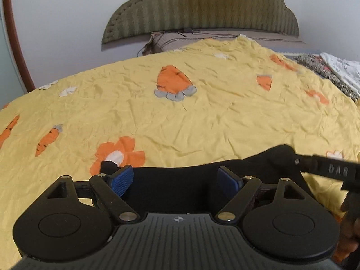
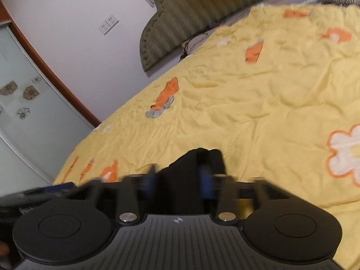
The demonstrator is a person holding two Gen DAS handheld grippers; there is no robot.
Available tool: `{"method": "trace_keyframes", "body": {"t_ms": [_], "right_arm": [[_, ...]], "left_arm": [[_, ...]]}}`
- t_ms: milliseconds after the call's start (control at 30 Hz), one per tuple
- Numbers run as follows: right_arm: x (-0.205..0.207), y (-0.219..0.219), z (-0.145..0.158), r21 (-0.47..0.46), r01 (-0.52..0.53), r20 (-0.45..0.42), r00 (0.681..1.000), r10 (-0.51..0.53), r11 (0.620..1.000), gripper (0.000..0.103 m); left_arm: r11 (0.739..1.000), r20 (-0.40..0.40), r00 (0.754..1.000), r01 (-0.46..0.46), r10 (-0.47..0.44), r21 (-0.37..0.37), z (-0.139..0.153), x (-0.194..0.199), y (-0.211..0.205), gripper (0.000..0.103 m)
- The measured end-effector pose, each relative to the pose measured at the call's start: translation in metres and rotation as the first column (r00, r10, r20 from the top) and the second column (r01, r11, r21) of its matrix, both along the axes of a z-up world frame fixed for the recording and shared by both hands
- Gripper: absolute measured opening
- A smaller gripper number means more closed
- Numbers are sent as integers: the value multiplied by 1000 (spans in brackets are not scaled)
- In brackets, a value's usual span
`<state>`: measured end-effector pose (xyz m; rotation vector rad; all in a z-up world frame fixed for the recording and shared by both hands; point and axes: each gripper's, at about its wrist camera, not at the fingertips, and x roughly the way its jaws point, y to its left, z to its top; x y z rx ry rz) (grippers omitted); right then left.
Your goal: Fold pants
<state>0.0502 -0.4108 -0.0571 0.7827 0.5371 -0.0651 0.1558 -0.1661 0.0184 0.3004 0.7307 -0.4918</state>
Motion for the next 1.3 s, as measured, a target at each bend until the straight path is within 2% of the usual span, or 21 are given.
{"method": "trace_keyframes", "body": {"t_ms": [33,100,267,333,400,467,533,600,667,700,767,800,867,900,967,1000,1067,1100,1133,1233,1300], "right_arm": [[2,2,2,-32,-2,-5,1000,2,999,15],[-1,5,7,-91,-1,-8,1000,0,996,12],[8,4,14,-227,17,-46,999,-28,974,10],[8,2,12,-225,37,-54,997,-51,974,10],[-3,-2,16,-217,101,-51,992,-114,971,10],[-22,4,29,-293,116,-20,992,-127,949,10],[-41,15,41,-359,72,-12,997,-81,930,11],[-53,27,44,-350,-45,-30,999,37,936,11],[-54,42,36,-356,-157,-90,987,133,921,11],[-53,48,27,-407,-160,-148,983,108,900,11],[-55,49,14,-518,-71,-221,974,-53,852,12],[-64,43,15,-513,-15,-213,971,-110,859,12],[-92,29,25,-382,59,-91,991,-101,922,12],[-103,25,28,-316,60,-51,995,-80,947,12],[-114,26,29,-236,19,-17,1000,-24,972,13],[-116,28,28,-216,-7,-18,1000,3,976,19],[-113,32,20,-185,-42,-34,999,36,982,39],[-112,32,16,-172,-37,-39,999,31,984,56],[-110,33,14,-156,-32,-35,999,27,987,61],[-118,30,17,-112,8,39,999,-3,994,61],[-128,31,26,-147,54,86,995,-41,988,61]], "left_arm": [[1000,1,1000,11,-11,5,-4,1,-3,83],[1000,3,1000,16,-16,18,-11,1,-9,83],[998,17,998,59,-60,30,-26,-1,-25,84],[995,6,996,92,-93,40,-33,-1,-32,85],[994,5,995,96,-97,58,-40,0,-38,85],[993,17,994,106,-107,57,-40,0,-41,85],[992,25,994,107,-109,70,-42,1,-46,86],[992,30,994,105,-107,77,-45,2,-50,87],[993,31,995,90,-92,77,-46,2,-52,87],[995,31,996,76,-78,66,-43,1,-51,86],[997,29,997,76,-77,33,-35,-6,-45,87],[996,23,996,90,-90,23,-30,-10,-42,87],[994,24,993,112,-112,12,-24,-21,-37,88],[993,26,993,116,-117,15,-23,-27,-35,88],[991,24,991,131,-131,21,-23,-36,-35,88],[990,29,990,138,-138,23,-23,-40,-37,88],[989,49,988,144,-146,33,-23,-45,-40,88],[989,56,988,143,-145,40,-24,-47,-42,88],[989,55,988,141,-144,48,-25,-47,-44,88],[988,37,989,140,-142,65,-29,-48,-44,88],[988,42,990,135,-138,71,-30,-48,-43,88]]}}
